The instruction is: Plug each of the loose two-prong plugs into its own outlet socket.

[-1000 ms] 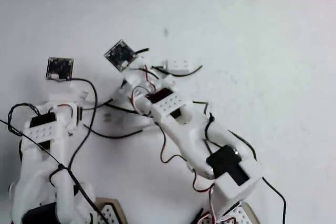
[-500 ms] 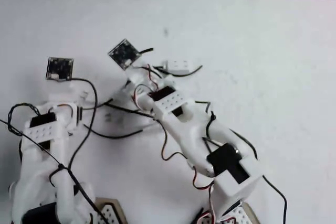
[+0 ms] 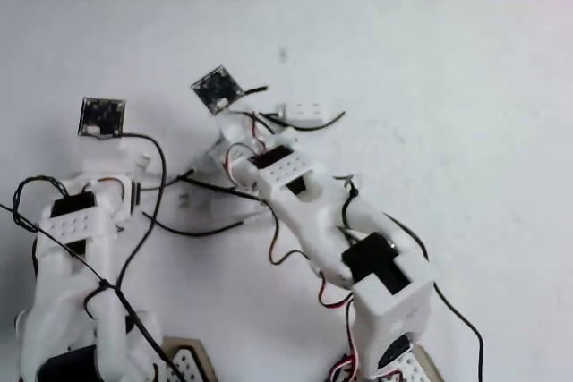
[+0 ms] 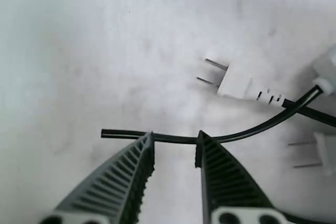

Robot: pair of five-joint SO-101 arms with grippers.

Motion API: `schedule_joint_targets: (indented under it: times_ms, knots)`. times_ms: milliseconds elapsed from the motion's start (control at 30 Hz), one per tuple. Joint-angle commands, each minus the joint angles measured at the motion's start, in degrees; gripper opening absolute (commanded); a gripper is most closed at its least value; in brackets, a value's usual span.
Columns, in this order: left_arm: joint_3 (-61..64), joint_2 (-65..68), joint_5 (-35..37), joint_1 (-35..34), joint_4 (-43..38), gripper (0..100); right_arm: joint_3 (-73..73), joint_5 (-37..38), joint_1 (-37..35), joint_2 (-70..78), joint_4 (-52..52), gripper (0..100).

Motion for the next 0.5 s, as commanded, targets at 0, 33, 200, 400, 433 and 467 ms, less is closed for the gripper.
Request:
schedule_joint_targets:
  times_ms: [0,33,200,400,433,467]
  knots:
    - [-0.35,-1.98,0.53,0.57,-1.05,14,-1.23,-0.53,1.10,-0.13,3.56,1.7]
    - [-0.35,-1.98,0.44,0.57,-1.05,14,-1.23,-0.53,1.10,-0.40,4.26,1.7]
    - [-0.35,-1.98,0.44,0.57,-1.05,14,-2.11,-0.18,1.10,-0.40,4.88,1.6]
    - [-0.35,-1.98,0.44,0.57,-1.05,14,-9.58,-0.53,1.36,1.71,12.26,1.6]
    - [-0.35,-1.98,0.44,0.57,-1.05,14,-10.73,-0.53,1.71,0.84,13.93,1.6]
    - [-0.09,-1.98,0.35,0.57,-1.05,14,-11.69,-0.53,1.98,-0.48,15.43,1.6]
